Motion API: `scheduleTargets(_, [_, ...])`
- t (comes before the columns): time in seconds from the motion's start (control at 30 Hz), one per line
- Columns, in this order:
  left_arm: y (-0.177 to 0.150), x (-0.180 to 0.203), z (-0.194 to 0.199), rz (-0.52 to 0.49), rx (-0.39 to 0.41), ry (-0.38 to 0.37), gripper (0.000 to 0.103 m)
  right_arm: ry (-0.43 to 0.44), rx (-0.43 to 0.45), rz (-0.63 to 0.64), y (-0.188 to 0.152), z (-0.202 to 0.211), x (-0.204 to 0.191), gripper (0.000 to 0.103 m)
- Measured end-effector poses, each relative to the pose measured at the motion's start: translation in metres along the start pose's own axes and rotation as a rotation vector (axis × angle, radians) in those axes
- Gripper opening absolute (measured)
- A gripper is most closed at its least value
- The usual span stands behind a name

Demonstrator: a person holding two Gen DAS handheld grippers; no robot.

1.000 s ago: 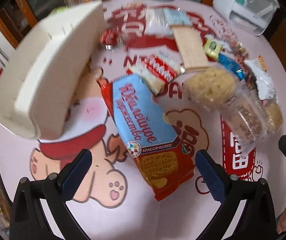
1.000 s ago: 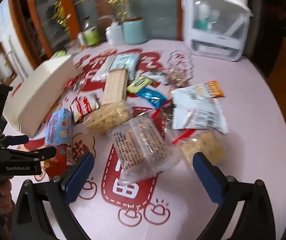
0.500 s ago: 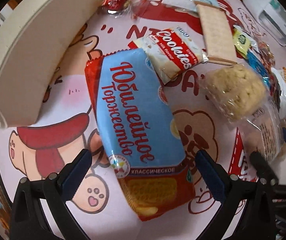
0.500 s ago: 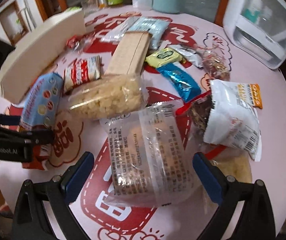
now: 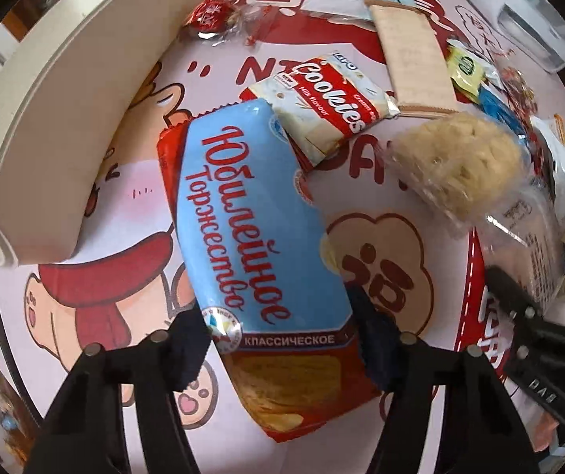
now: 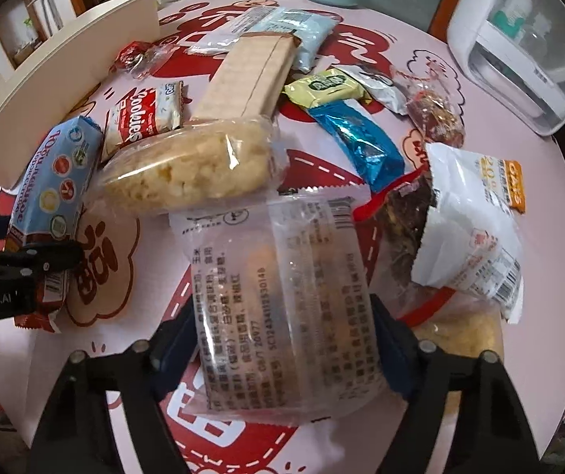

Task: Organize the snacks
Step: 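Carry both packs into the white tray and open both tools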

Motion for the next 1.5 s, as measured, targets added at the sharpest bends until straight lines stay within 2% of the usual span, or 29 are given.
scheduleTargets(0.2, [-0.010,0.000,0.004,-0.056,0.022,-0.026,0.060,0.031,-0.002,-0.064,-0.012,0.009,-0.008,0.071])
scheduleTargets(0.27, [-0.028,-0.003,0.016,-0.083,0.020,-0.045,0.059,0.043,0.003,-0.074,-0.017,0.013,-0.013,0.070])
scheduleTargets(0.5, [-0.069,-0.017,0.044,-0.189,0.055,-0.177,0.056,0.062,0.062,-0.097,-0.036,0.048,-0.033,0.070])
scheduleTargets(0.63, [-0.086,-0.032,0.070,-0.231,0.127,-0.213,0.055,0.059,0.106,-0.093,-0.041,0.071,-0.044,0.070])
scheduleTargets(0.83, [-0.088,-0.069,0.115,-0.228,0.205,-0.290,0.055,0.054,0.157,-0.079,-0.039,0.102,-0.067,0.070])
scheduleTargets(0.97, [-0.084,-0.093,0.152,-0.234,0.295,-0.298,0.055,0.051,0.196,-0.055,-0.033,0.121,-0.085,0.070])
scheduleTargets(1.13, [-0.075,-0.137,0.196,-0.197,0.429,-0.266,0.055,0.073,0.253,-0.020,-0.008,0.147,-0.117,0.070])
scheduleTargets(1.23, [-0.060,-0.168,0.212,-0.147,0.491,-0.222,0.055,0.096,0.289,0.002,0.018,0.158,-0.140,0.070])
scheduleTargets(1.33, [-0.040,-0.201,0.221,-0.082,0.535,-0.175,0.055,0.120,0.309,0.013,0.045,0.161,-0.161,0.070])
scheduleTargets(1.5, [0.007,-0.265,0.218,0.041,0.569,-0.118,0.055,0.207,0.318,-0.028,0.111,0.149,-0.200,0.070])
Point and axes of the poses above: each gripper's, at about its wrist camera, not at the fingertips, and z roughly against the way its jaws point, x to its right, y to its top, the point moved 2 cm from there along -z, roughly the way its jaws point, and after that the axes turned 5 degrees about y, right-handed, at the moved point
